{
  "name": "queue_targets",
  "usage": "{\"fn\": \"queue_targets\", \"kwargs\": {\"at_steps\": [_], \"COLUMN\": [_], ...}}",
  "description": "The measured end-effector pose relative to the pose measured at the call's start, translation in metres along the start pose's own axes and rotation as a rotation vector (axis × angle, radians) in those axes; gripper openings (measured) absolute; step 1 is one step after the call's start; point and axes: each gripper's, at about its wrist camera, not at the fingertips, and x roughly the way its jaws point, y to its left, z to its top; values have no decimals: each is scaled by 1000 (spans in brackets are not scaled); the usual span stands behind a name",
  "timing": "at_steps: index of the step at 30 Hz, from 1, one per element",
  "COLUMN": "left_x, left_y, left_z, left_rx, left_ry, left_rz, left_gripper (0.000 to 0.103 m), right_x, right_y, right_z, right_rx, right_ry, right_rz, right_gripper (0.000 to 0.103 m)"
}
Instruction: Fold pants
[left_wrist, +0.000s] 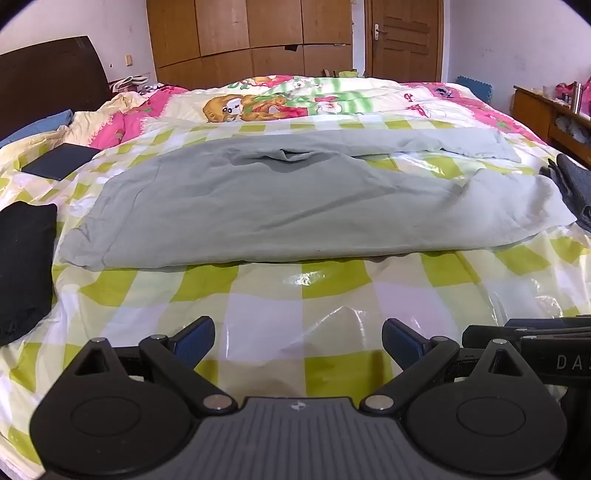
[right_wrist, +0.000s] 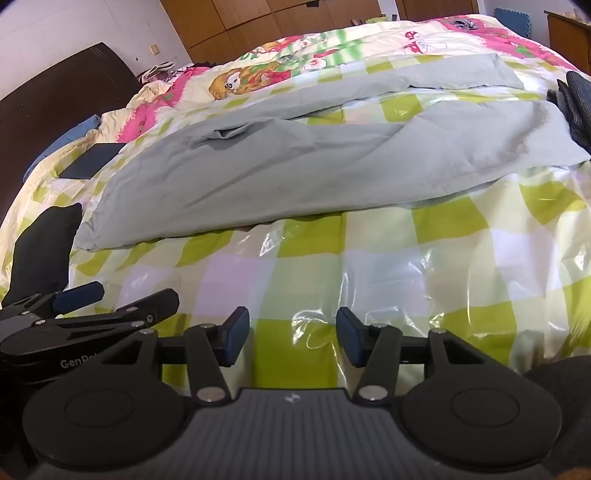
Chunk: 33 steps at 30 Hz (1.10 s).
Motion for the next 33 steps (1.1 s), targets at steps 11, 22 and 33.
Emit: {"fn": "queue_targets", "kwargs": {"at_steps": [11, 22, 33], "left_x": [-3, -4, -5], "left_y": [-2, -4, -4], "left_z": [-2, -2, -1], "left_rx": [23, 34, 36], "left_ry": [-15, -19, -21], "left_rz": [-5, 0, 2], "left_gripper": [103, 103, 103], "right_x": [1, 1, 1], "right_y": [0, 1, 1], "right_z": [0, 0, 0], "right_rx": [-7, -11, -14], "right_ry": [6, 5, 4], "right_rz": [-8, -13, -15], "right_gripper": [54, 54, 54]}}
